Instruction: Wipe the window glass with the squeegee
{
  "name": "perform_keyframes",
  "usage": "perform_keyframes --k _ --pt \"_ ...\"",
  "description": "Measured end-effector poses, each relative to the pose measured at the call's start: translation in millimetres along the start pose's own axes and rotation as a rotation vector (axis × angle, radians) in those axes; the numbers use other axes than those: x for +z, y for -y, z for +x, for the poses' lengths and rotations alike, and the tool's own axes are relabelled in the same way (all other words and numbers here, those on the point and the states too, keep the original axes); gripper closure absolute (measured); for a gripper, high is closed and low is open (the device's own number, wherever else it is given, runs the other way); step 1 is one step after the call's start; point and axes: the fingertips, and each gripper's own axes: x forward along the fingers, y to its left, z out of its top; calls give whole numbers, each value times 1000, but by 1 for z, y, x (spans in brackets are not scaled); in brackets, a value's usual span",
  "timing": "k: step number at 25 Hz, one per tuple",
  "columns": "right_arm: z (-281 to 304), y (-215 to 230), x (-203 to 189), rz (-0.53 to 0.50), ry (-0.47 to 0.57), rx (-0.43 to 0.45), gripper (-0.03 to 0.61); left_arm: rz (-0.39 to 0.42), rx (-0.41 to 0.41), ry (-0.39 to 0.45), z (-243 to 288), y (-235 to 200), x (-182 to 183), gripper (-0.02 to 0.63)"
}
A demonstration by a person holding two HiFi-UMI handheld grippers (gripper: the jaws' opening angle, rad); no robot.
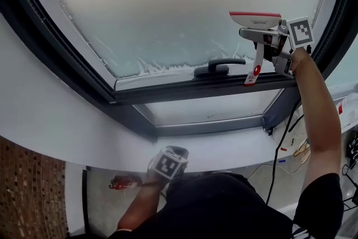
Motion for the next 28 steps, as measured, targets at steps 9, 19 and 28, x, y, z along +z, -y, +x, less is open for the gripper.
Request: perform_keyframes --k 9,19,28 --pt "1 37 -78 153 -43 -25 554 11 -11 -17 2 5 0 612" --pt "-7 50 -124 293 -20 -5 554 10 -17 -19 6 9 1 612" --pt "-12 39 -151 355 14 27 552 20 -30 -15 11 16 8 612"
